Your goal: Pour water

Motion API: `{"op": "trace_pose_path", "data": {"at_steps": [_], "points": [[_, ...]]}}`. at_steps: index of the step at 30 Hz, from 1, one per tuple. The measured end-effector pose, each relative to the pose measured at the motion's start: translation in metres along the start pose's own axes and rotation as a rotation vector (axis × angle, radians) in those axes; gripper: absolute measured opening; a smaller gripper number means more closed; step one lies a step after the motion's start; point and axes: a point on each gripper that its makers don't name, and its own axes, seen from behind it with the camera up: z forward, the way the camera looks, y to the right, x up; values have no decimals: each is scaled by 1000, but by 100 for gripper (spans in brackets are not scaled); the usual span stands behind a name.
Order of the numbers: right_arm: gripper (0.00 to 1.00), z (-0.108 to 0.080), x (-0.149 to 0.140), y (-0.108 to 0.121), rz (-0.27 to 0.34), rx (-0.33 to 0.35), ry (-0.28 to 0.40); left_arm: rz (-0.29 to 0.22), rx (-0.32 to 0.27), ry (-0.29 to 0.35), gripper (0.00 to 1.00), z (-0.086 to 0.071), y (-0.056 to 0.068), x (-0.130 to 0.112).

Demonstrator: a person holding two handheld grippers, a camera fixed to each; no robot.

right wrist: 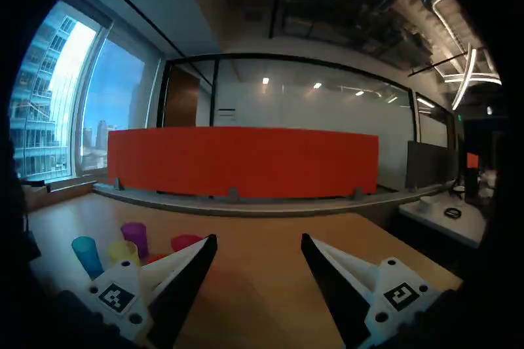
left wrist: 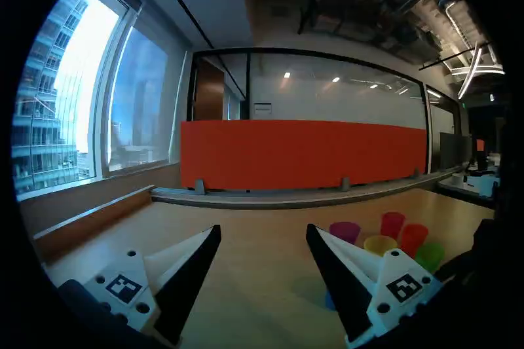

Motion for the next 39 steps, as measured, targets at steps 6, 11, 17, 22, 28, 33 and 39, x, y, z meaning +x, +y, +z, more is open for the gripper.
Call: {"op": "trace_pose_path", "data": {"at_steps": [6, 11, 17, 22, 28, 33, 39], "points": [[99, 0, 11, 1, 2, -16, 18, 4, 11, 12, 97, 1, -4, -8], [99, -1, 15, 2, 7, -26, 18, 2, 10, 21, 96, 1, -6, -16], [99, -2, 17, 3, 29, -30, 20, -1, -2, 24, 96, -2, -11, -26], [99, -4, 15, 2, 36, -30, 12, 9, 7, 27, 96, -4, -18, -32], [99, -7, 16, 2, 42, -32, 10, -4, 3, 30, 96, -3, -19, -40], [99, -7, 18, 1, 43, -34, 11, -2, 6, 19, 96, -2, -23, -48], [99, -8, 20, -2, 29, -31, 11, -13, 4, 17, 96, -1, -25, -54]]}}
